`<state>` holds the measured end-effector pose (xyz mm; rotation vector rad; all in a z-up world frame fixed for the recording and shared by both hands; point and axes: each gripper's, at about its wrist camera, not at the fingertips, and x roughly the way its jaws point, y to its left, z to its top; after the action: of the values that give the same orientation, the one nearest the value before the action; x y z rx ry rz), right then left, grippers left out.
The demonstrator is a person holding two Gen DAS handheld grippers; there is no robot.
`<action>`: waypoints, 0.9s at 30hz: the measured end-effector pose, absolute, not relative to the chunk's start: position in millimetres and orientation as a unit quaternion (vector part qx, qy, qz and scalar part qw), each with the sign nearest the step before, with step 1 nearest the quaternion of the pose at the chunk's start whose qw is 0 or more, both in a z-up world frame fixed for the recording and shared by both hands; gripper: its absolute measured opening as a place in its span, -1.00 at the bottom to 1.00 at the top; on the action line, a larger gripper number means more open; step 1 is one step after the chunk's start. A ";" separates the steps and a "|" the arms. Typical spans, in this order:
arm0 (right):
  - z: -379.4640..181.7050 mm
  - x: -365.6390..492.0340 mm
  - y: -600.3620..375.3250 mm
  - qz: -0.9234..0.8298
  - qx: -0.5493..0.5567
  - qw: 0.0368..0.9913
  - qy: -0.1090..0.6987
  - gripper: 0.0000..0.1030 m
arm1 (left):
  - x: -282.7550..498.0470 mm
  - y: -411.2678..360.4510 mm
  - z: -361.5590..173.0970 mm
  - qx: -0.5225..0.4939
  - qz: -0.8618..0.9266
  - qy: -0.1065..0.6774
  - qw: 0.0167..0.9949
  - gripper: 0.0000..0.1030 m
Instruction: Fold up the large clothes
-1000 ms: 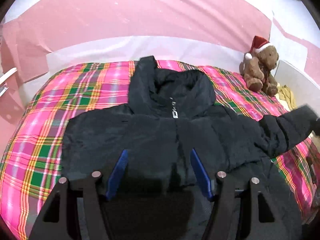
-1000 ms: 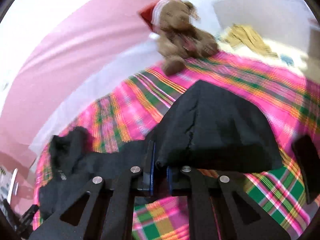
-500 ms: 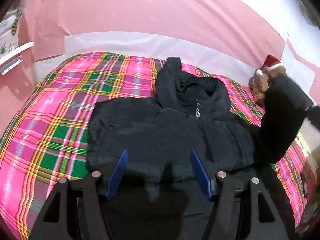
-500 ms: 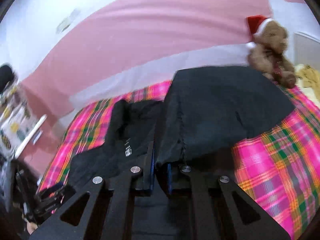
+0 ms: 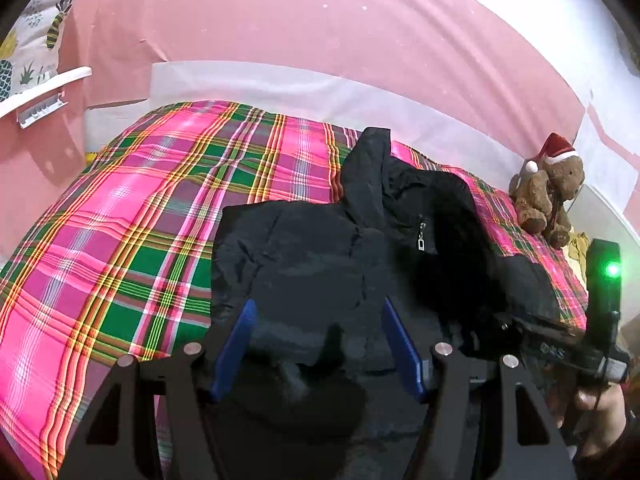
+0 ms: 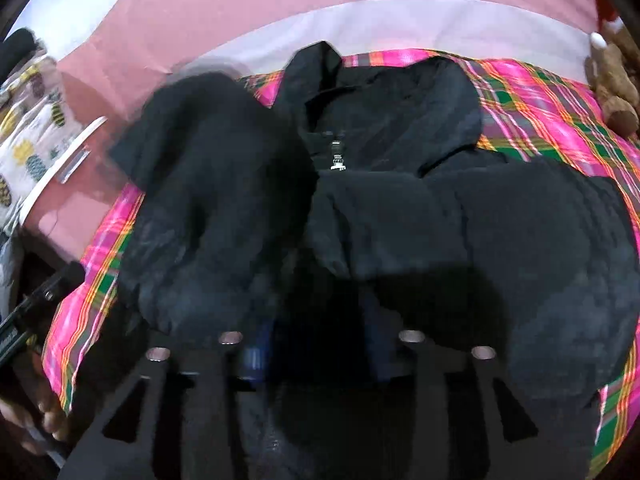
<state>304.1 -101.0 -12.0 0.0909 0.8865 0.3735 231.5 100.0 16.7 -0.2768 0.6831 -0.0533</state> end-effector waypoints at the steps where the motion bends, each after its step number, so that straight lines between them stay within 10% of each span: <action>1: -9.6 301.5 -100.2 0.187 0.044 0.885 0.425 0.20 | 231.0 100.3 16.9 -0.137 -0.026 0.332 0.933 0.30; 27: -34.1 311.1 -239.8 0.063 0.099 0.906 0.406 0.08 | 322.7 2.4 -34.1 -0.057 -0.082 0.423 0.901 0.31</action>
<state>311.1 -239.8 -34.1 0.2049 0.8382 0.1292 322.7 2.4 -34.1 -0.1187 0.8743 -0.1700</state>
